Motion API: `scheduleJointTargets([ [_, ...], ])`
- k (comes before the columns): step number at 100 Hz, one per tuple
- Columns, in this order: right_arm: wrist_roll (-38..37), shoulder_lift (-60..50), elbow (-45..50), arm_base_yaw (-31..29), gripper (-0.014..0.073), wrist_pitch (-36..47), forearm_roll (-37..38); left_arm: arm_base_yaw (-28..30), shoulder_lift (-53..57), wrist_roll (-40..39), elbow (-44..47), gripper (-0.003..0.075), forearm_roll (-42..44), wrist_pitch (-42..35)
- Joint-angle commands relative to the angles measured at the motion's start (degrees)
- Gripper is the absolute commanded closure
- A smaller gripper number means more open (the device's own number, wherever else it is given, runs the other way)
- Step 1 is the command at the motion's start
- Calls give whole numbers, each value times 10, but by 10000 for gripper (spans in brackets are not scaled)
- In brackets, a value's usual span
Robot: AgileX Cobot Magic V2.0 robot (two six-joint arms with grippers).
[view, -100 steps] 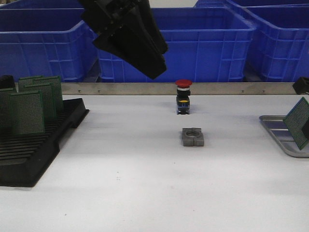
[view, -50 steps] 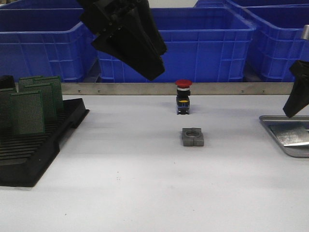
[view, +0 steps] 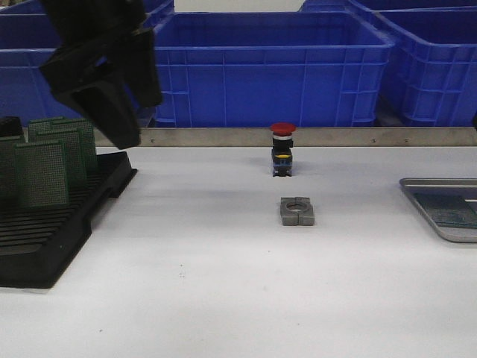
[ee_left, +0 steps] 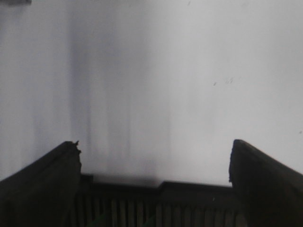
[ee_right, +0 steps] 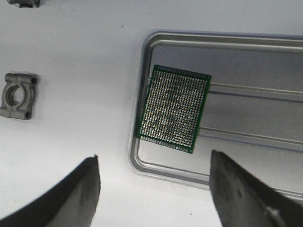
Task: Place circuit board on tray
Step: 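Move the left gripper back to the rack and grasp another green board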
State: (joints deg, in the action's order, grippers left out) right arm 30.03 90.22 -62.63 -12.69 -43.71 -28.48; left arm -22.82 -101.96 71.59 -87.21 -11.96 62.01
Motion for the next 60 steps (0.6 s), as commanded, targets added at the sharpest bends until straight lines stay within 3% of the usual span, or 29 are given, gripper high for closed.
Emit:
scheduleJointTargets([
  [1,-1,-34,-19,-2,88,5,-8,28,25,-29,-17,121,16,-14],
  [36,-1,-36,-19,-2,88,8,-9,164,25,-36,-17,121,16,12],
  [60,-1,-36,-19,-2,88,10,-9,183,23,-35,-15,121,17,13],
])
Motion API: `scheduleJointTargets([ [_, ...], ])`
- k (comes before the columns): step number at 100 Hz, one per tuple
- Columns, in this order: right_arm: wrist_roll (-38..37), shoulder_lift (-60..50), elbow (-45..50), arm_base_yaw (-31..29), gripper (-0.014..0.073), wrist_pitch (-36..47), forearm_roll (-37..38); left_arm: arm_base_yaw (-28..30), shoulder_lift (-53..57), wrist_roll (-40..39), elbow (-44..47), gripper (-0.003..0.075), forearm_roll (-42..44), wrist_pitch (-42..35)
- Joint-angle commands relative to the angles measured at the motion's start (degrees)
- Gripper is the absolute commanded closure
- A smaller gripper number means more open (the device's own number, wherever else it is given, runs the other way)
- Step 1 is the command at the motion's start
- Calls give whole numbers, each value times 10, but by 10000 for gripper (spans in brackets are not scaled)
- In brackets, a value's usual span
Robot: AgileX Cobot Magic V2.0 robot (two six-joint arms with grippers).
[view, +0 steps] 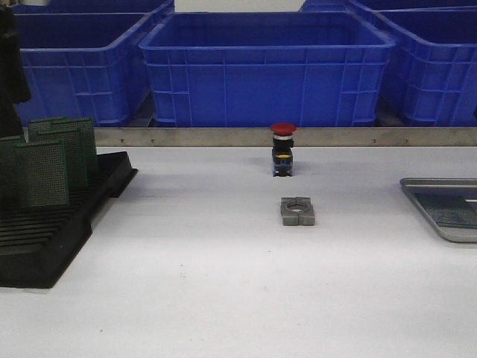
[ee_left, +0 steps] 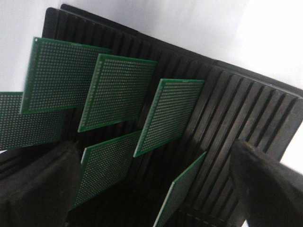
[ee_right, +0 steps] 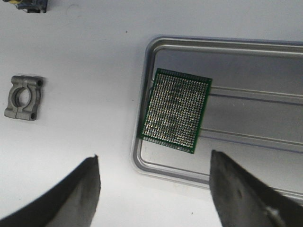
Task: Place circuit board on tray
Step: 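Move the left gripper back to the rack and grasp another green board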
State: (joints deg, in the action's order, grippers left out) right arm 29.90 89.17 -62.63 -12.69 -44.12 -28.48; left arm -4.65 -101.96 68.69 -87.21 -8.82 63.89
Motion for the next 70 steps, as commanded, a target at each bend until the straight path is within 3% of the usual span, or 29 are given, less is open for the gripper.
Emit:
scheduleJointTargets([
  [1,0,-25,-19,-2,88,15,-9,1,23,-6,-15,121,-15,-5],
  [21,0,-25,-19,-2,88,14,-9,0,-11,12,-15,121,-76,-6],
  [51,0,-25,-19,-2,88,10,-9,0,-56,12,-15,128,-84,-1],
  [60,0,-25,-19,-2,88,10,-9,0,-56,12,-15,209,-84,0],
  [70,0,-25,-19,-2,88,10,-9,0,-56,12,-15,400,-84,8],
])
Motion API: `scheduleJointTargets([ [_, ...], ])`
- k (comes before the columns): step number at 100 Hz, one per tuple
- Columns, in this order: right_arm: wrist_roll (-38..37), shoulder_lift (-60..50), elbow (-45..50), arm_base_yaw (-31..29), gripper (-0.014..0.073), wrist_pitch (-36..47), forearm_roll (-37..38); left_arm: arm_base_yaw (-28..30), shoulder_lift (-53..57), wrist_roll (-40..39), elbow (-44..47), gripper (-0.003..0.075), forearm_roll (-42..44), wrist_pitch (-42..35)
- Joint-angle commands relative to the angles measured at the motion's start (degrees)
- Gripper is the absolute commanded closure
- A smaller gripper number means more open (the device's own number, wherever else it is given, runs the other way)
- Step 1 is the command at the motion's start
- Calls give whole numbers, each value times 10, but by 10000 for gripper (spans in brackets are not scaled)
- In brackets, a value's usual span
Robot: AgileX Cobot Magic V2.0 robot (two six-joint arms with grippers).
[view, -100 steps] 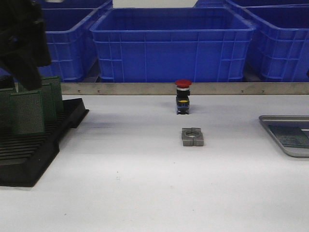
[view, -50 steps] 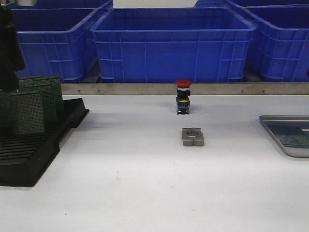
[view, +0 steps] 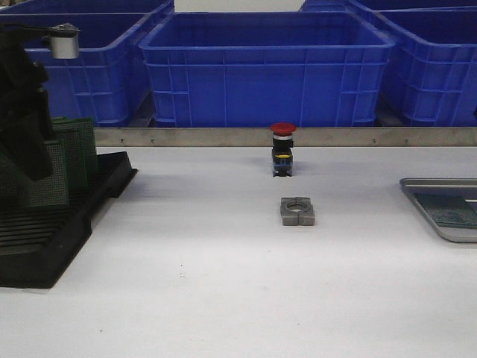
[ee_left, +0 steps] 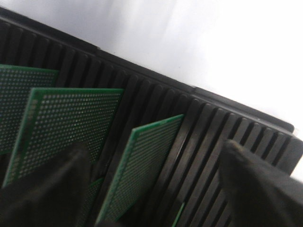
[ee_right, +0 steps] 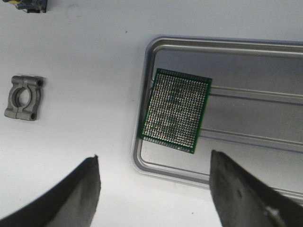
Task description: Place circuit board on tray
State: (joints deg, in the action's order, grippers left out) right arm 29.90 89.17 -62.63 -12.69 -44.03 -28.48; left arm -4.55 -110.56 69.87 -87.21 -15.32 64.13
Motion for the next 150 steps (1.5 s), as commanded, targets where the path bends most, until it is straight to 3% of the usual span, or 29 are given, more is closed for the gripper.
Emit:
scheduleJointTargets([
  [1,0,-25,-19,-2,88,8,-9,-1,30,0,-15,414,-19,7],
  [17,0,-25,-19,-2,88,8,-9,-1,30,0,-15,744,-19,17],
  [39,0,-25,-19,-2,88,10,-9,-1,31,0,-22,741,-19,31],
  [58,13,-31,-19,-1,88,17,-33,-1,35,-5,-77,741,-30,92],
  [80,58,-58,-18,4,88,8,-89,-1,59,-8,-102,741,-126,91],
  [110,270,-100,-17,92,88,-47,-235,-8,66,-8,-102,741,-390,91],
  [129,392,-101,-17,151,88,-109,-301,-44,66,-8,-101,740,-399,91],
  [150,519,-101,-17,198,88,-124,-305,-109,66,-8,-101,740,-399,91],
])
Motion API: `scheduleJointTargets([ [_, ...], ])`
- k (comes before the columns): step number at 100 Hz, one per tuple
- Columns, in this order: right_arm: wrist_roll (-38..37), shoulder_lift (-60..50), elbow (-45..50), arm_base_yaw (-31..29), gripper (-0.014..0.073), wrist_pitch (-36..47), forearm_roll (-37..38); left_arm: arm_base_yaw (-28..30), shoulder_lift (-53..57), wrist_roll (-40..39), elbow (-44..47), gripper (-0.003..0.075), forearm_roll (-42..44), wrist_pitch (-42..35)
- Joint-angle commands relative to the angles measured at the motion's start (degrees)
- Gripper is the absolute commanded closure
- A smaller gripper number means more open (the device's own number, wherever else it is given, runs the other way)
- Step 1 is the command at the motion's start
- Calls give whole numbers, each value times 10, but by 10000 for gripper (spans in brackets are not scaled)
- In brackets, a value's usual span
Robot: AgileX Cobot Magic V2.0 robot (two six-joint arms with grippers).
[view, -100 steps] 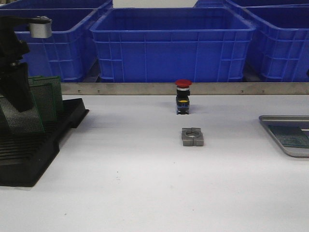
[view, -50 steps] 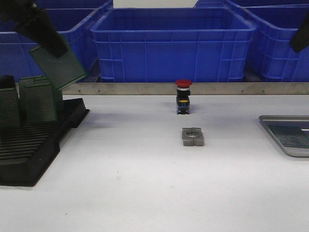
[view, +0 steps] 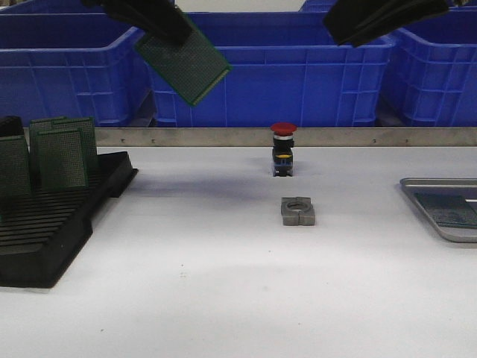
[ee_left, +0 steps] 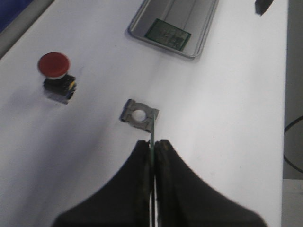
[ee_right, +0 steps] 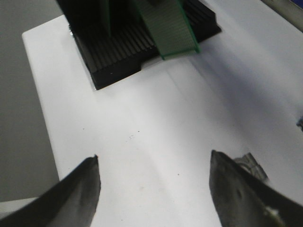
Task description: Place circuit board on tray
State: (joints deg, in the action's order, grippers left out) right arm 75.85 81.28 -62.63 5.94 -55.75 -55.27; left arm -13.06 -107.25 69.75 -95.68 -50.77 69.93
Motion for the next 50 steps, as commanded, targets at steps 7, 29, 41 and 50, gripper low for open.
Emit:
scheduleJointTargets([
  [7,97,-22,-17,18,88,-9,-37,-44,33,-7,-16,740,-45,33],
  [29,139,-15,-17,19,88,3,-37,-97,33,-7,-16,740,-14,33],
  [41,139,-4,-17,19,88,2,-37,-116,33,-7,-16,740,-13,33],
  [50,139,10,-17,20,88,-21,-39,-124,33,-7,-16,740,-14,33],
])
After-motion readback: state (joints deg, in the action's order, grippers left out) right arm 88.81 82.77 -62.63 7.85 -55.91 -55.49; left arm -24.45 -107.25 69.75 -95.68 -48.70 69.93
